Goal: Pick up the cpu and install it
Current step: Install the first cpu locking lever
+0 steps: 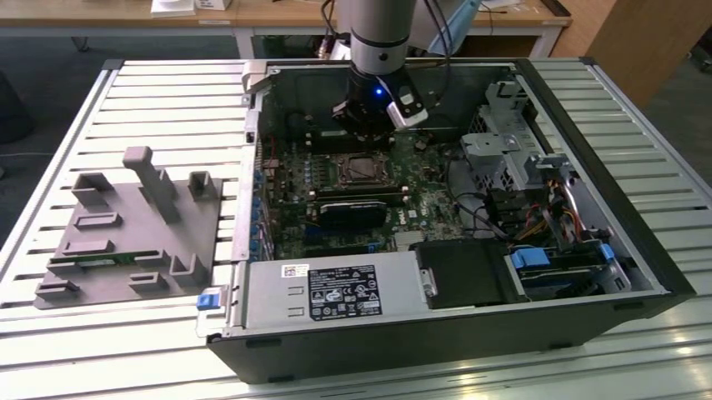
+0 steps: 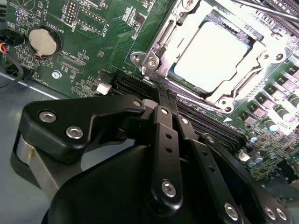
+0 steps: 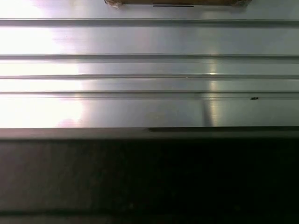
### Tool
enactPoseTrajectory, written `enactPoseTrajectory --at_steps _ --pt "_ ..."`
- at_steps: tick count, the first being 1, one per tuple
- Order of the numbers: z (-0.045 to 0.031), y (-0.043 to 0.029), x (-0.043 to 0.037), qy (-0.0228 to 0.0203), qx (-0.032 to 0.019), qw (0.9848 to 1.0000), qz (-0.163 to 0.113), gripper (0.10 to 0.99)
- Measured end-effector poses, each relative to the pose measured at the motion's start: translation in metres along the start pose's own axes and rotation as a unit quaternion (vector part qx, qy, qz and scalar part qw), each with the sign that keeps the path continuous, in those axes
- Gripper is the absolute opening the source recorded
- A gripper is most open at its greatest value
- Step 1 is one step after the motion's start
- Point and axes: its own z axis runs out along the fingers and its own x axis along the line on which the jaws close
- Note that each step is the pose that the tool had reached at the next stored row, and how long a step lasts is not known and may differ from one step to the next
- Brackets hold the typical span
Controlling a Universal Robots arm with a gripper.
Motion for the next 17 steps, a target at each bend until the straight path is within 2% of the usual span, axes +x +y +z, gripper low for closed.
enactPoseTrajectory --at_steps 17 --pt "0.0007 0.0000 0.0000 -0.0001 0.0015 1.0000 0.000 0.106"
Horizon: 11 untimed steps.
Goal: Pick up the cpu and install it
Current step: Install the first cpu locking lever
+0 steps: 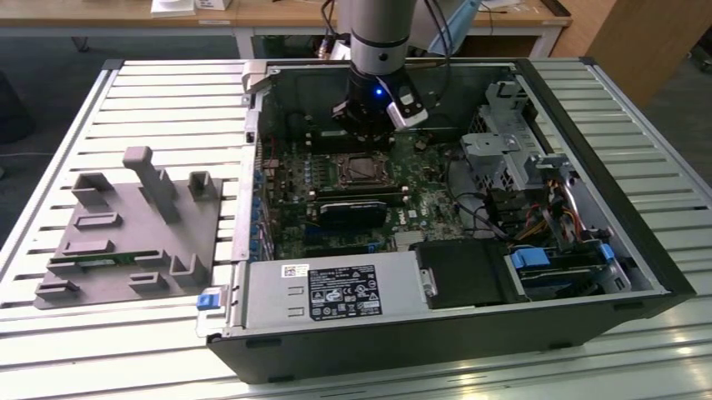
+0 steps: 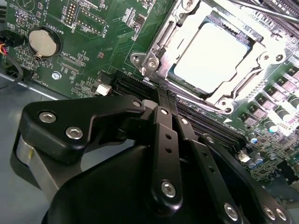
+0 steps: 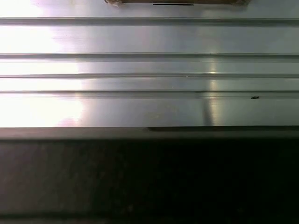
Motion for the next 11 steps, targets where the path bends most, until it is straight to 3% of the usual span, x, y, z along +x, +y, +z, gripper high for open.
enactPoseTrajectory --at_steps 9,11 --pt "-0.0020 0.0002 0.0000 -0.0001 0.0000 1.0000 0.000 0.106" --pt "-0.0019 0.0002 0.0000 -0.0001 0.0037 1.0000 0.000 0.106"
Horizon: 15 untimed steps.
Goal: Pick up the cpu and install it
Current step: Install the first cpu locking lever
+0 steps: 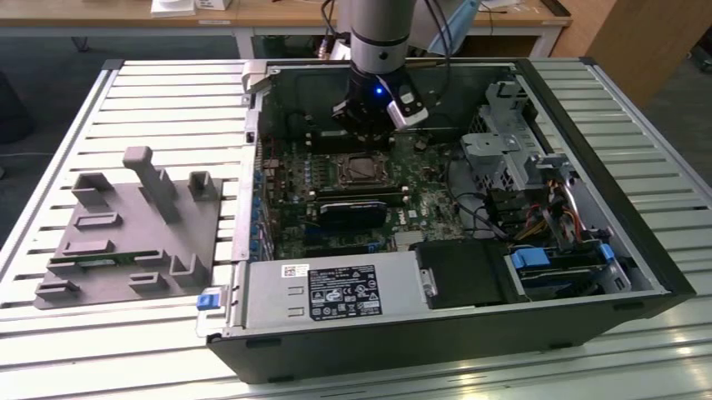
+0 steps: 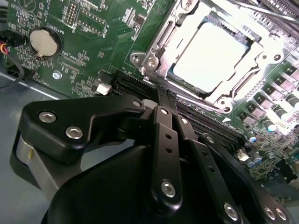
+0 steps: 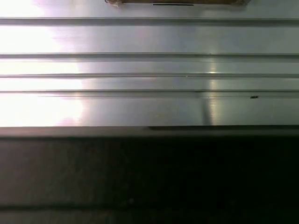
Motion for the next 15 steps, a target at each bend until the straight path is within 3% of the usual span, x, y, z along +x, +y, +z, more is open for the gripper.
enactPoseTrajectory --at_steps 3,7,15 --pt "0.0008 -0.0001 0.0000 -0.0001 0.0053 1.0000 0.000 0.106" --pt "0.0022 -0.0002 -0.0001 0.0001 0.0084 1.0000 0.000 0.106" --pt "0.0030 -0.0001 -0.0006 -0.0004 0.0067 1.0000 0.000 0.106"
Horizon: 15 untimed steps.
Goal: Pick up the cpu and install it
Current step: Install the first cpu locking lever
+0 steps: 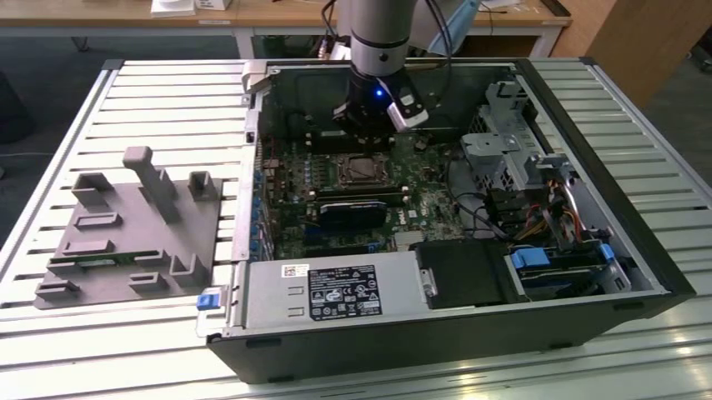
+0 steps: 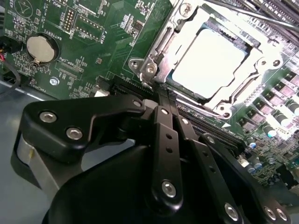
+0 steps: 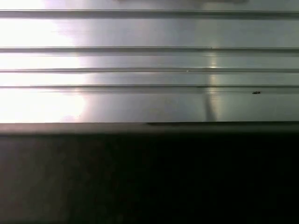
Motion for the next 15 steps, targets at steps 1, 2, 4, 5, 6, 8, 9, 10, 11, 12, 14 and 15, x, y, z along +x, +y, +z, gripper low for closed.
enactPoseTrajectory --at_steps 1,2,4,5,6,8,9,10,11,12,14,15 --pt "-0.0024 0.0001 0.0000 0.0001 0.0001 1.0000 0.000 0.106" --pt "-0.0046 0.0002 0.0000 0.0002 0.0002 1.0000 0.000 0.106" --pt "-0.0067 0.0003 0.0000 0.0002 0.0002 1.0000 0.000 0.106" --pt "-0.0067 0.0003 -0.0001 0.0002 0.0001 1.0000 0.000 0.106" --pt "-0.0067 0.0001 -0.0001 0.0002 0.0001 1.0000 0.000 0.106" --pt "-0.0069 -0.0009 -0.0001 0.0003 0.0003 1.0000 0.000 0.106" --pt "-0.0069 -0.0013 -0.0001 0.0003 0.0003 1.0000 0.000 0.106" --pt "-0.0069 -0.0016 -0.0002 0.0003 0.0003 1.0000 0.000 0.106" --pt "-0.0069 -0.0019 -0.0003 0.0002 0.0002 1.0000 0.000 0.106" --pt "-0.0069 -0.0021 -0.0003 0.0002 0.0002 1.0000 0.000 0.106" --pt "-0.0069 -0.0026 -0.0004 0.0002 0.0002 1.0000 0.000 0.106" --pt "-0.0069 -0.0028 -0.0004 0.0002 0.0002 1.0000 0.000 0.106"
